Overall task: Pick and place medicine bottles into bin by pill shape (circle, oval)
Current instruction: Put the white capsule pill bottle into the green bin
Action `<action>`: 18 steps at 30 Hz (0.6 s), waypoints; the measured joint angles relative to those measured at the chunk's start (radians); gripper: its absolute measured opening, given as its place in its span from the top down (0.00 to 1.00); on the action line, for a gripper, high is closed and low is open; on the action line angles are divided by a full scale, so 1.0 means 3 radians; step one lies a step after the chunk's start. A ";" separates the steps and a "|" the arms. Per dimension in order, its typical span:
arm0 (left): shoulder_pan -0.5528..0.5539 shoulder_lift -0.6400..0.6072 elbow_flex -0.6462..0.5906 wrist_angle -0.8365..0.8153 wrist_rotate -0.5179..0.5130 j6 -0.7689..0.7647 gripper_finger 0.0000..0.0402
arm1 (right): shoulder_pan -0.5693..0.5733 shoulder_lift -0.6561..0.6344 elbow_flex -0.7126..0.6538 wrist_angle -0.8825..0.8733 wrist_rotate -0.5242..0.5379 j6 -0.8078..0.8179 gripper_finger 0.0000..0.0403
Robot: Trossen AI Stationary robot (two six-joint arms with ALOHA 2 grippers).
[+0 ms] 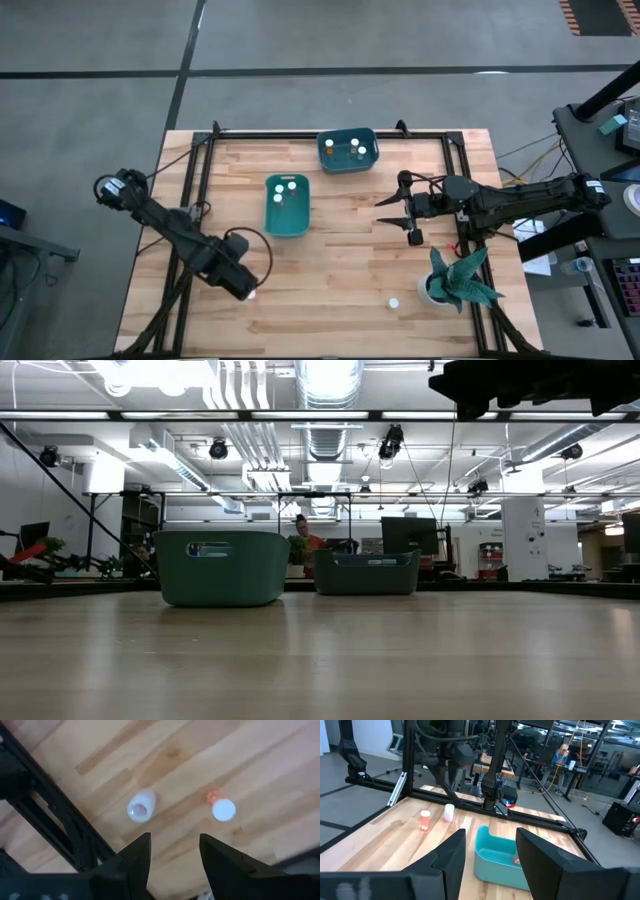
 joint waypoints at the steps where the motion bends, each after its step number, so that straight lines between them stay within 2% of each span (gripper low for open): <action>1: -0.0007 0.0000 -0.0042 0.0022 -0.0025 -0.0045 0.62 | 0.0000 0.0000 0.0000 -0.0001 -0.0001 0.0001 0.59; 8: -0.0013 0.0000 -0.0314 0.0126 -0.0026 -0.0265 0.61 | 0.0000 0.0004 -0.0008 -0.0001 -0.0001 0.0032 0.59; 12: -0.0020 -0.0004 -0.0444 0.0316 -0.0002 -0.0275 0.53 | 0.0000 0.0004 -0.0015 -0.0003 -0.0001 0.0030 0.59; 18: -0.0112 -0.0017 -0.0645 0.0306 0.0070 -0.0284 0.43 | 0.0000 0.0004 -0.0018 -0.0003 -0.0001 0.0027 0.59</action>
